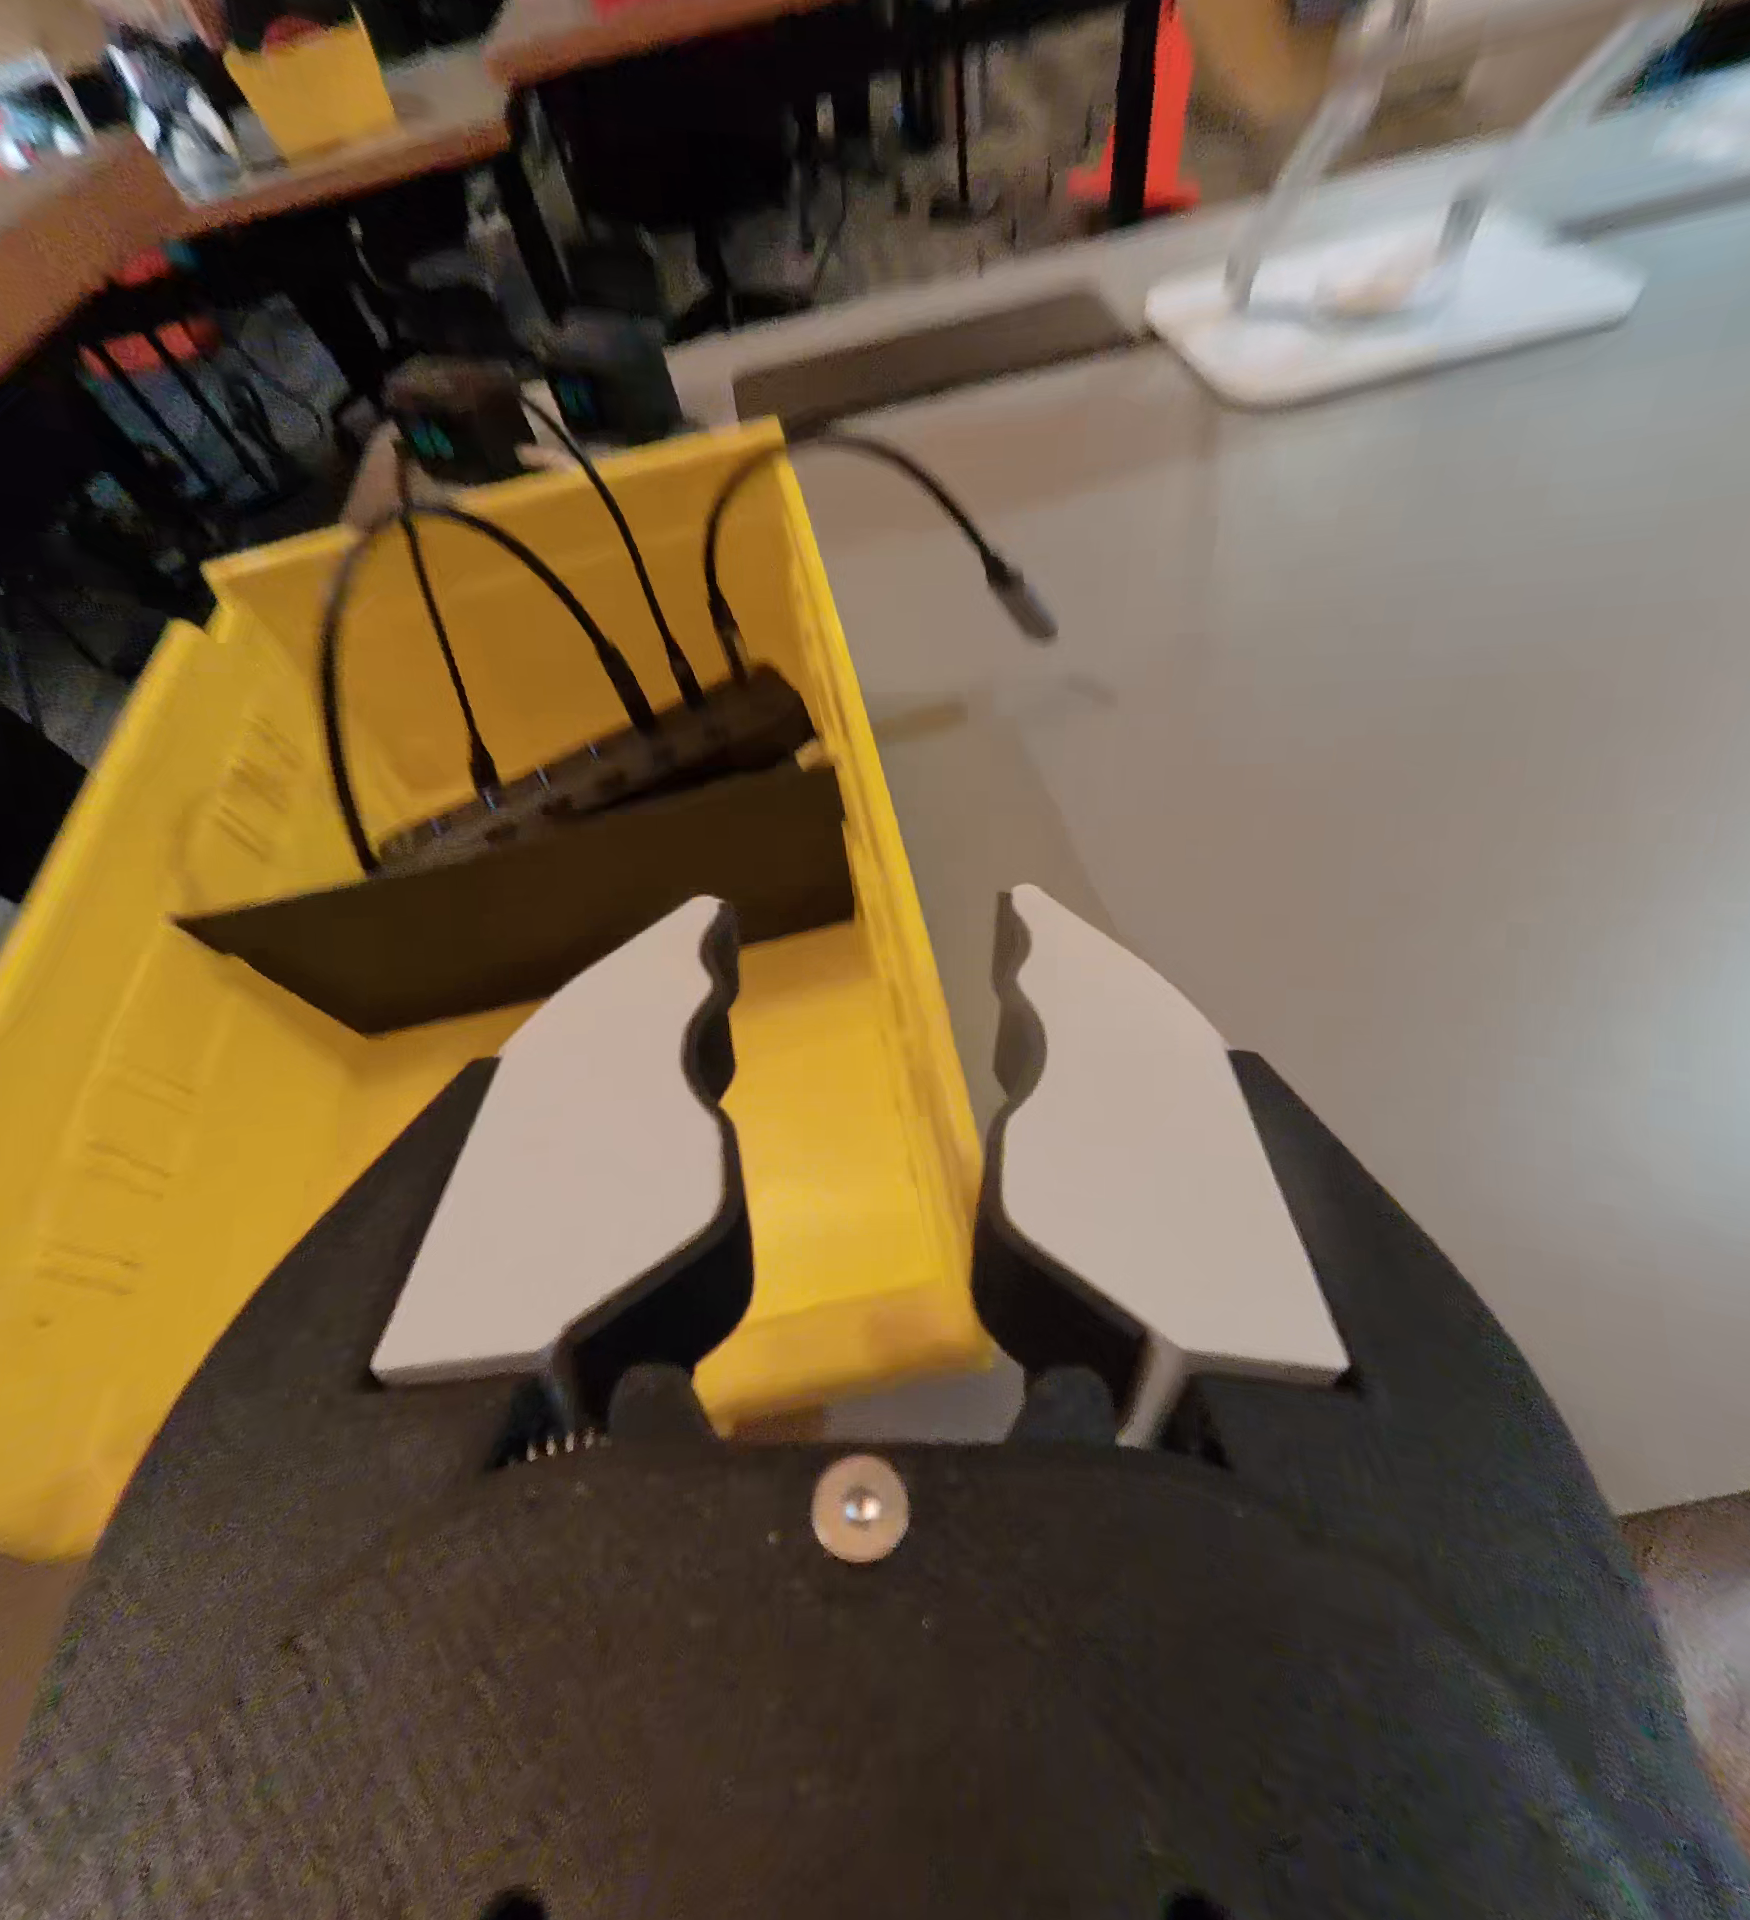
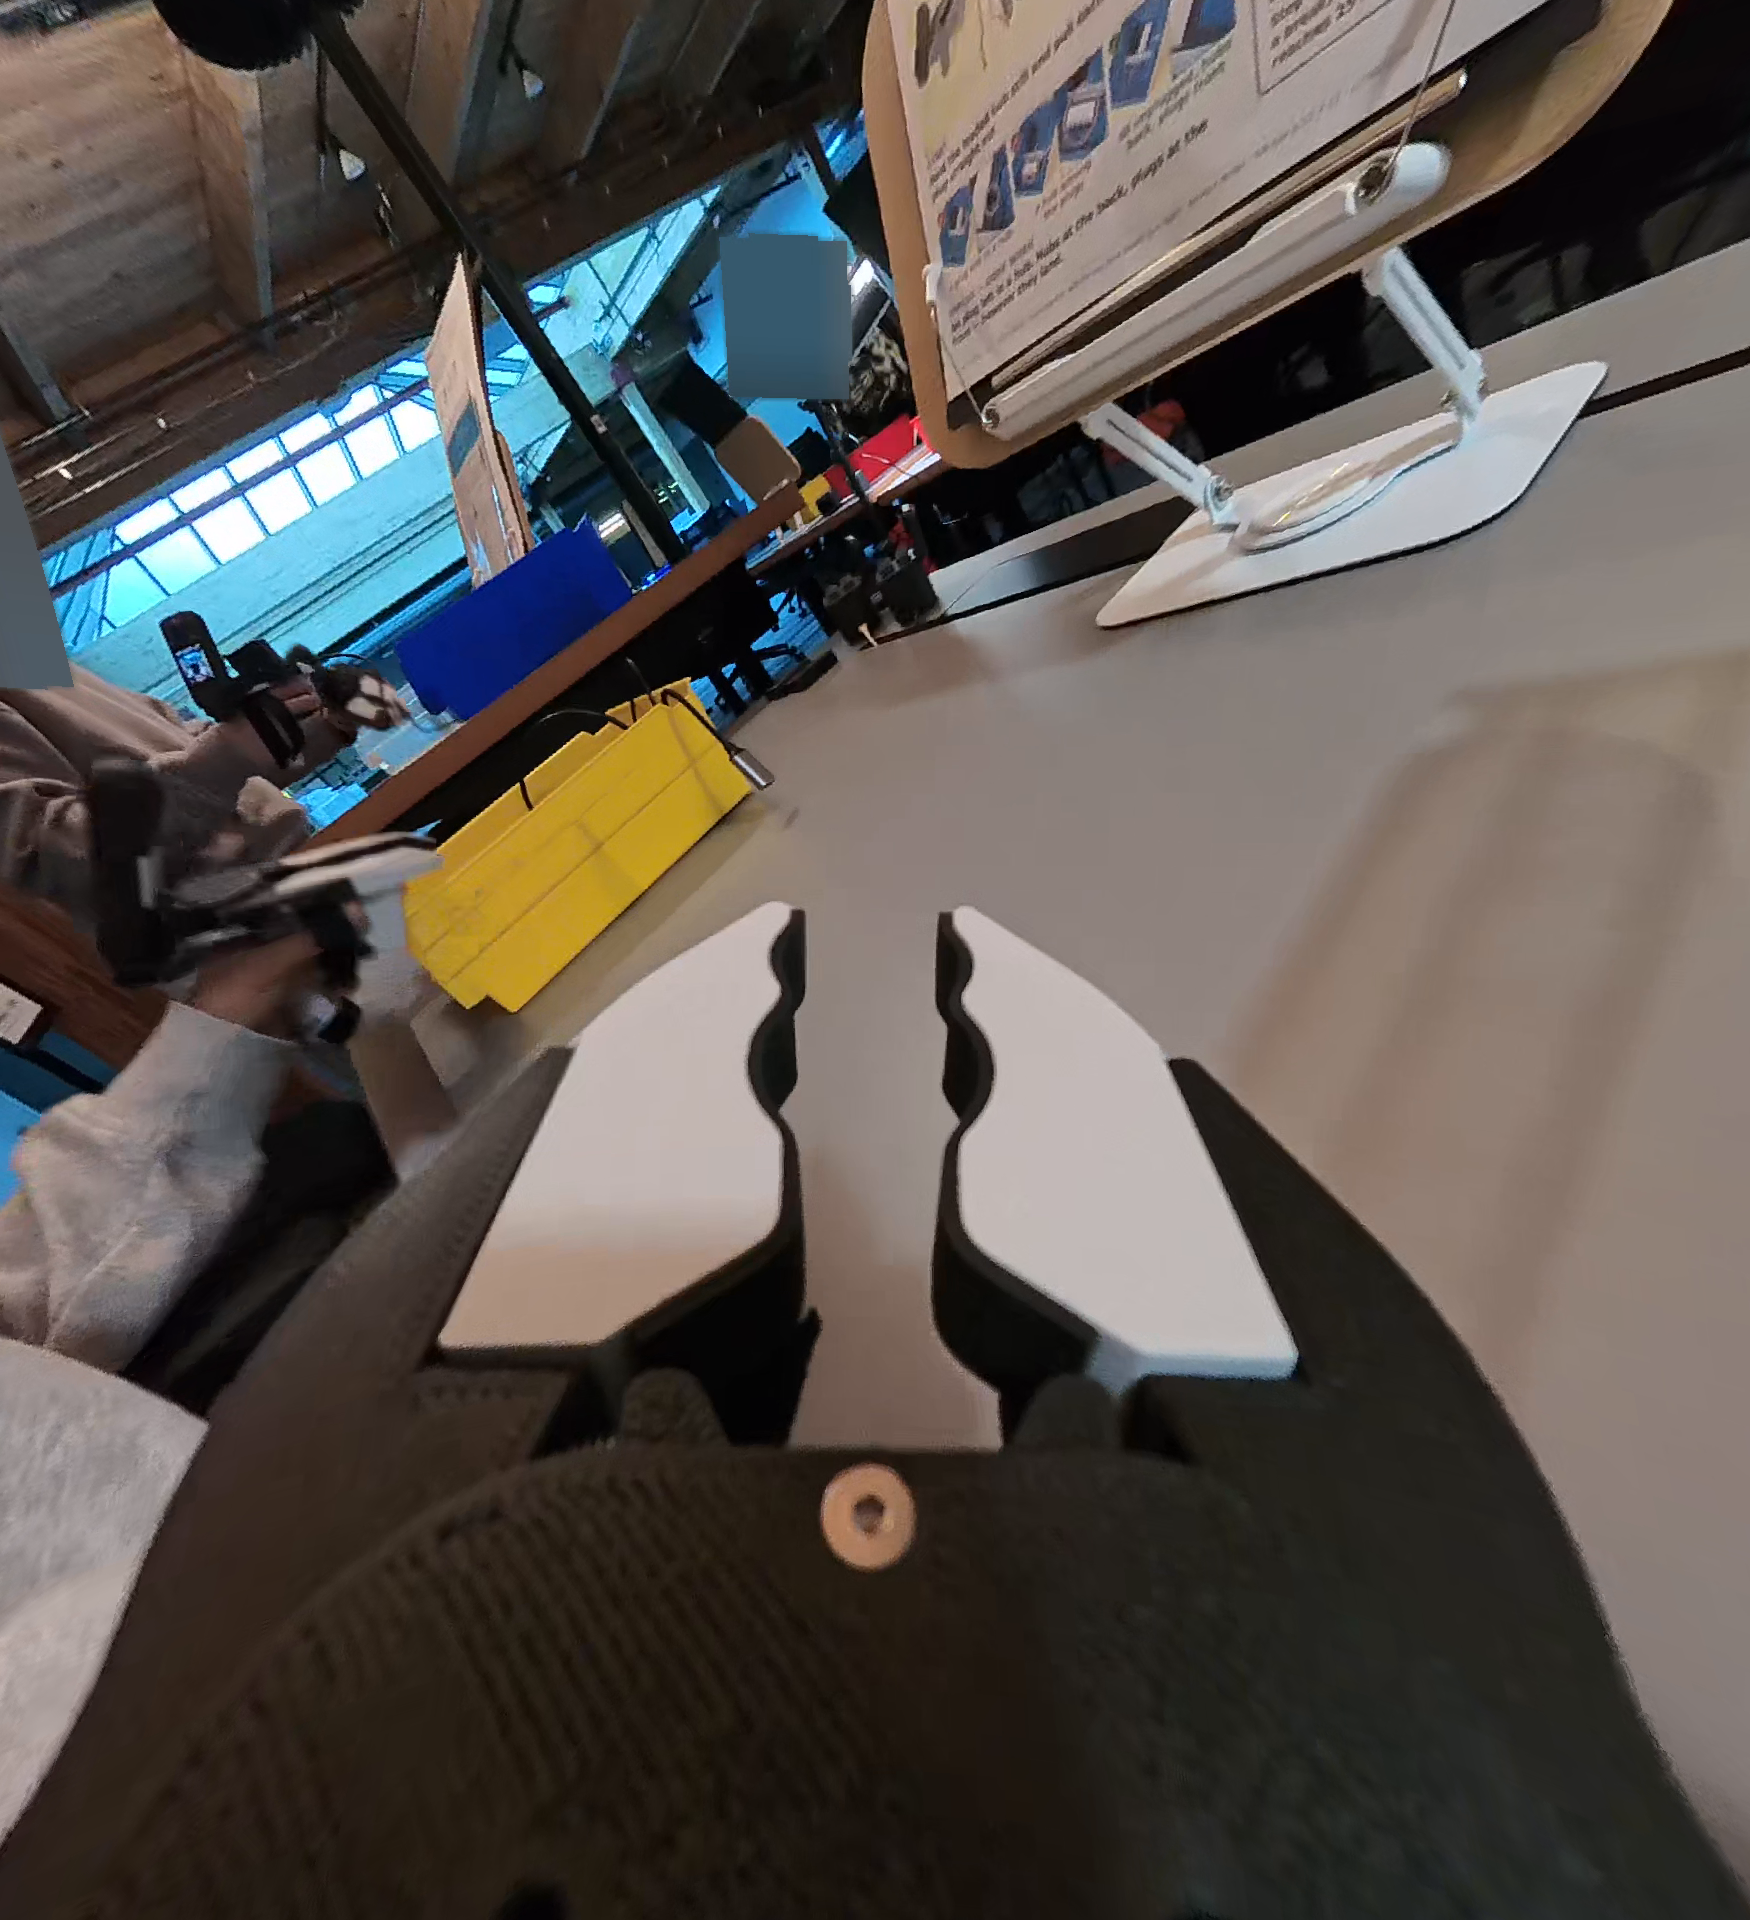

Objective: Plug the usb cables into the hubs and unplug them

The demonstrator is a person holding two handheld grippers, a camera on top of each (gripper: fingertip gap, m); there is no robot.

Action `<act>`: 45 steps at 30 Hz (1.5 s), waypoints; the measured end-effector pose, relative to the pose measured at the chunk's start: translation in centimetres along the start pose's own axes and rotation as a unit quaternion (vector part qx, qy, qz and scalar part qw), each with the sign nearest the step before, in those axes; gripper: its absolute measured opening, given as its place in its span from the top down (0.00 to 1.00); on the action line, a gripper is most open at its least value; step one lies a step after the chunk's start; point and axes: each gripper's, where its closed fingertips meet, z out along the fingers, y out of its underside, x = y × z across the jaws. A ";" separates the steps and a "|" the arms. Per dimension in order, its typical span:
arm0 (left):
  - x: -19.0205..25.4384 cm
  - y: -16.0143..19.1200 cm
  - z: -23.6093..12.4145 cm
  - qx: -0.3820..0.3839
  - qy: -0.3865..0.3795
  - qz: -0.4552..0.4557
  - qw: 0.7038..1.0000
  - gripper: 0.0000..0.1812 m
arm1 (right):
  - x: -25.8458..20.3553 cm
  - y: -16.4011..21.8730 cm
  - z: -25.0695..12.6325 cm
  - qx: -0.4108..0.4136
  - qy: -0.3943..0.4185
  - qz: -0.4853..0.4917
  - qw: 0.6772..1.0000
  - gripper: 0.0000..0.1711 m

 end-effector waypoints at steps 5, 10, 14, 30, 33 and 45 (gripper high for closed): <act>-5.6 -6.1 0.7 0.020 -0.009 0.029 0.999 0.69 | -0.2 0.5 0.9 -0.010 -0.012 0.003 1.000 0.86; -14.8 -8.6 8.0 -0.093 -0.055 0.080 0.991 0.68 | -1.2 1.1 1.8 -0.023 -0.030 -0.001 0.999 0.86; -19.3 -6.3 13.4 -0.229 -0.061 0.133 0.962 0.80 | -2.2 1.0 1.8 -0.021 -0.037 -0.033 0.999 0.85; -13.0 8.1 17.4 -0.516 0.198 0.199 0.809 0.44 | 0.4 0.3 2.0 0.002 -0.012 0.002 1.000 0.85; -12.6 8.0 17.5 -0.514 0.214 0.208 0.804 0.49 | 0.5 0.1 1.7 0.006 -0.010 0.004 1.000 0.85; -13.4 -2.3 14.1 -0.305 0.109 0.298 0.898 0.65 | 0.0 -0.2 0.7 0.029 -0.026 0.051 0.998 0.85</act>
